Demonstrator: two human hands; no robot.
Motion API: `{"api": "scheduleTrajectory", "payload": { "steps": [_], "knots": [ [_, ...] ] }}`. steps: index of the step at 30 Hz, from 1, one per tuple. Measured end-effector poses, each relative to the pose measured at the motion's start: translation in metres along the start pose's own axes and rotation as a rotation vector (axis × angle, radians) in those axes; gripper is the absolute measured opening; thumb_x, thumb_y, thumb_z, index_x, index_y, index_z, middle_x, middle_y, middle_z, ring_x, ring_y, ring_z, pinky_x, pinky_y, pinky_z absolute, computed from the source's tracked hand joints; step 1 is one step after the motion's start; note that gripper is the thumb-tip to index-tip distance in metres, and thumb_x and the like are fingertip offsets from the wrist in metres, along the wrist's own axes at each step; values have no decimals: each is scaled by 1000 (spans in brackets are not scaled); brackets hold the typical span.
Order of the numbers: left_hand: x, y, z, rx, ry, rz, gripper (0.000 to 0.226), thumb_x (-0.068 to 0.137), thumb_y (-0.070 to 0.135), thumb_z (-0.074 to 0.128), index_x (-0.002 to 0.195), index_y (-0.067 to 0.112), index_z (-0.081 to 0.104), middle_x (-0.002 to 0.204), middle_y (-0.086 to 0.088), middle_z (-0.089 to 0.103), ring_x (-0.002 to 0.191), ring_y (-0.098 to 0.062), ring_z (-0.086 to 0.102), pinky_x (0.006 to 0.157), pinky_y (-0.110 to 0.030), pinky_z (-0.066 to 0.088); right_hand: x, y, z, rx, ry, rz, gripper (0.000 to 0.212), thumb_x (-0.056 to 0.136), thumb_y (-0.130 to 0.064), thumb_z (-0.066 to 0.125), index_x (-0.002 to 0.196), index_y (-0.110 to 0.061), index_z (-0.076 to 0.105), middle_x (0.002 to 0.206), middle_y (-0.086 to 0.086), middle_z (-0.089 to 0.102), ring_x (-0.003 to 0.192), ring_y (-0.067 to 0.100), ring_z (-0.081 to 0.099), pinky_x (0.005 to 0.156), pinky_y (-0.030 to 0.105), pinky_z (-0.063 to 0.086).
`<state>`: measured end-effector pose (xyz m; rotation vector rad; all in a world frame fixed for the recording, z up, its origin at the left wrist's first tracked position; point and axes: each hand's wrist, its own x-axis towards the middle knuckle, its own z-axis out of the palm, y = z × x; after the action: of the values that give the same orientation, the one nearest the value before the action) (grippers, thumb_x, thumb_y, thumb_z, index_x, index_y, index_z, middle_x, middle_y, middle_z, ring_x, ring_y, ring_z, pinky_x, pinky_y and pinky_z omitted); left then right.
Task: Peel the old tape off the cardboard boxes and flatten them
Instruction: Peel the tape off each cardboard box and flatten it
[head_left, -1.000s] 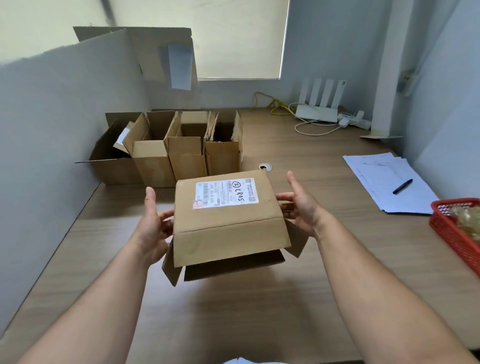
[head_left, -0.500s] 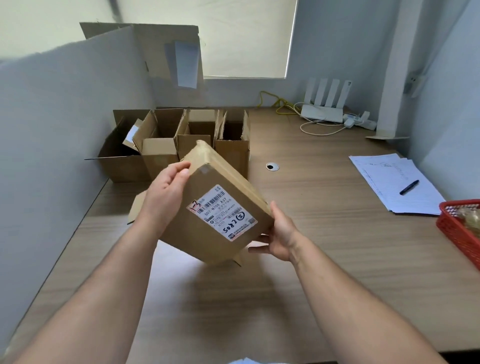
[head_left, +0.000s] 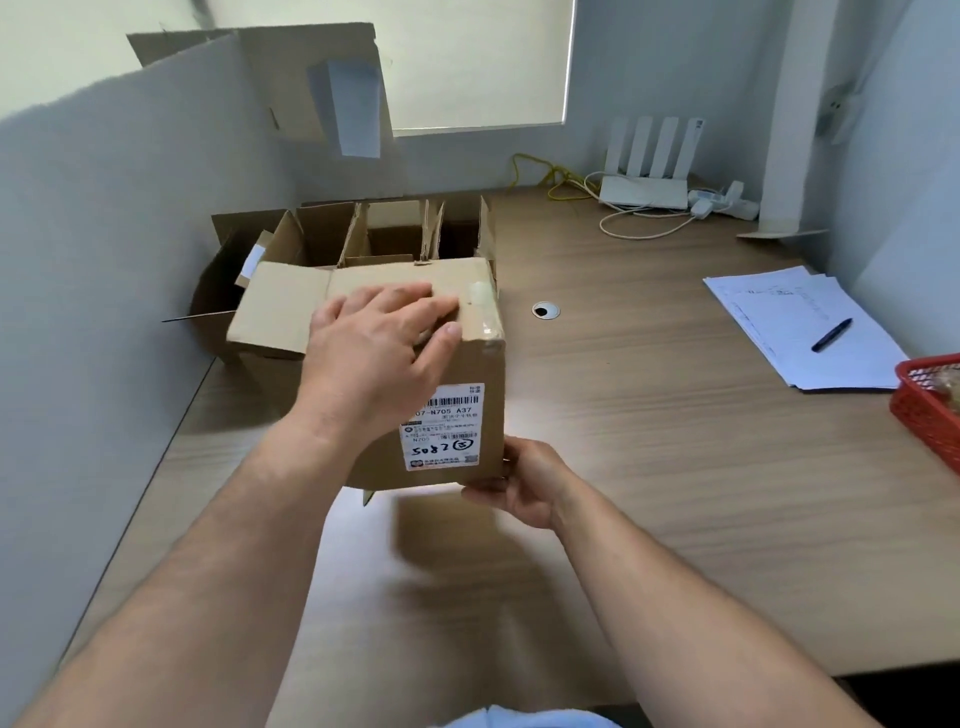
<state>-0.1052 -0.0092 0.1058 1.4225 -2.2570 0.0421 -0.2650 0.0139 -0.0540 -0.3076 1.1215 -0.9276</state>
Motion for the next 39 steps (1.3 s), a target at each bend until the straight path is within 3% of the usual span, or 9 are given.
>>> {"api": "scheduleTrajectory", "payload": {
  "steps": [4,7,12,16,20,24,29,34,39],
  "knots": [
    [-12,-11,26,-28,-194,-117,43,97,53,37,137,40,48,146,14,43,135,-14,31,106,-42,25,8,16,-12,-173,115,99,34,97,-18,36,91,-9,68,81,8,67,70,21,56,72,38,48],
    [-29,-14,50,-54,-291,-91,44,95,56,36,136,45,46,146,19,40,135,-9,26,105,-36,17,7,27,-28,-415,198,160,33,95,-19,34,86,-14,66,80,6,64,62,19,56,59,32,50],
    [-32,-12,63,-42,-217,-35,46,96,53,32,137,41,47,141,16,46,130,-9,28,97,-32,16,5,26,-35,-577,261,148,22,90,-18,39,85,-19,61,63,3,52,45,16,47,49,24,41],
    [-36,-12,65,-47,-205,-43,47,96,48,38,139,32,46,129,5,48,119,-17,35,96,-36,23,1,4,-42,-626,384,30,11,91,-15,50,90,-17,61,72,9,49,59,23,47,61,34,45],
    [-39,-12,69,11,-215,-37,42,95,50,39,134,37,49,148,3,35,136,-18,23,108,-39,12,-9,-24,-38,-478,307,-316,7,91,-17,56,89,-14,62,80,2,58,68,13,55,60,28,46],
    [-37,-15,73,20,-292,-26,47,97,53,28,141,39,39,158,10,21,147,-12,8,117,-40,-3,-18,-51,-22,-373,149,-449,17,96,-17,50,101,-16,66,97,5,62,81,15,56,67,27,48],
    [-37,-15,70,23,-301,-3,58,91,63,18,141,40,38,157,12,23,146,-10,10,118,-39,0,-23,-70,-4,-394,20,-491,27,96,-17,42,105,-20,67,104,6,65,95,17,57,77,32,42],
    [-40,-22,62,-20,-330,56,61,88,73,17,138,46,40,154,15,28,145,-7,14,119,-38,4,-28,-78,-4,-502,-27,-492,27,92,-11,46,103,-21,69,96,-1,66,88,14,54,72,27,37],
    [-37,-21,60,12,-382,74,63,83,72,17,141,51,31,154,17,27,143,-8,13,117,-37,3,-29,-83,-2,-536,-16,-506,13,89,-11,58,85,-19,67,82,-5,65,81,12,53,69,27,35]
  ]
}}
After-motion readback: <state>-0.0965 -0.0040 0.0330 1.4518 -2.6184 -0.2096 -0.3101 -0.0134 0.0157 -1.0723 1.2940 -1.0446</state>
